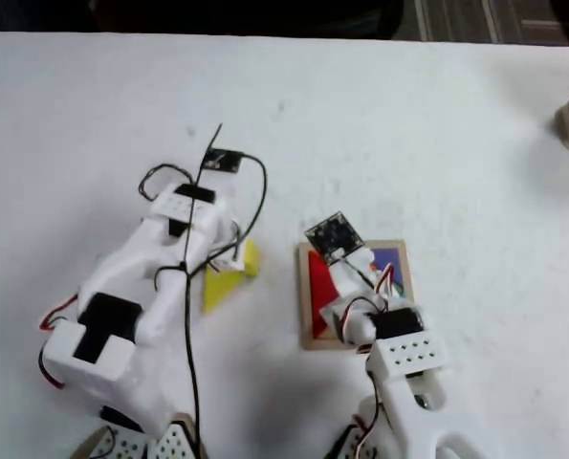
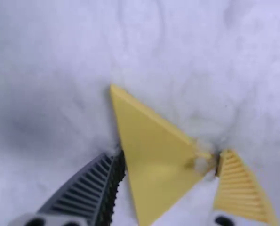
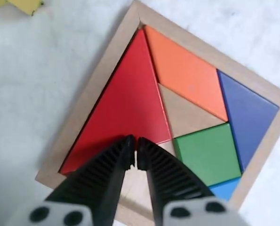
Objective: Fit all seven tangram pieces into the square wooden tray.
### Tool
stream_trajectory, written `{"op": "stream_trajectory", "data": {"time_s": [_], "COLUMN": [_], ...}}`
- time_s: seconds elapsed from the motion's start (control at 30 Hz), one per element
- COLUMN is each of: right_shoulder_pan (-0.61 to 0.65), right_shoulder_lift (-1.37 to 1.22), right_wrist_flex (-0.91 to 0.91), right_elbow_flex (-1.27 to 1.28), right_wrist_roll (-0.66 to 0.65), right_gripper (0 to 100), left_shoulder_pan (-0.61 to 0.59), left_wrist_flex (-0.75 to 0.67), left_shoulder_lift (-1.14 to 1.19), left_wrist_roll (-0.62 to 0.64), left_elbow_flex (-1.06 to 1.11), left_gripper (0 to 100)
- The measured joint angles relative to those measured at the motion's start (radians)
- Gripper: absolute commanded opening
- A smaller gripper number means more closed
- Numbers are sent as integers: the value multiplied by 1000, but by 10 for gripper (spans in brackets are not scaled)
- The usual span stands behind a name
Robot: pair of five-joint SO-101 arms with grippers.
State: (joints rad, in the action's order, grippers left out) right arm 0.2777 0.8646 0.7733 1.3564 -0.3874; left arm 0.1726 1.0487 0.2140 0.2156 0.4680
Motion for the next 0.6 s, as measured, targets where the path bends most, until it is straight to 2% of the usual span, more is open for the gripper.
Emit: {"op": "stream_trajectory", "data": {"time_s": [0.37, 0.6], "right_shoulder_pan": [0, 0], "right_shoulder_lift": [0, 0], "right_wrist_flex": [0, 0], "right_elbow_flex": [0, 0], "right_wrist_roll": [0, 0], "right_gripper": [18, 18], "left_shoulder_pan": [17, 54], "left_wrist_flex": [0, 48], "left_shoulder_lift": [2, -92], "left_wrist_roll": [0, 0], "left_elbow_flex": [0, 2], "left_gripper": [264, 264]}}
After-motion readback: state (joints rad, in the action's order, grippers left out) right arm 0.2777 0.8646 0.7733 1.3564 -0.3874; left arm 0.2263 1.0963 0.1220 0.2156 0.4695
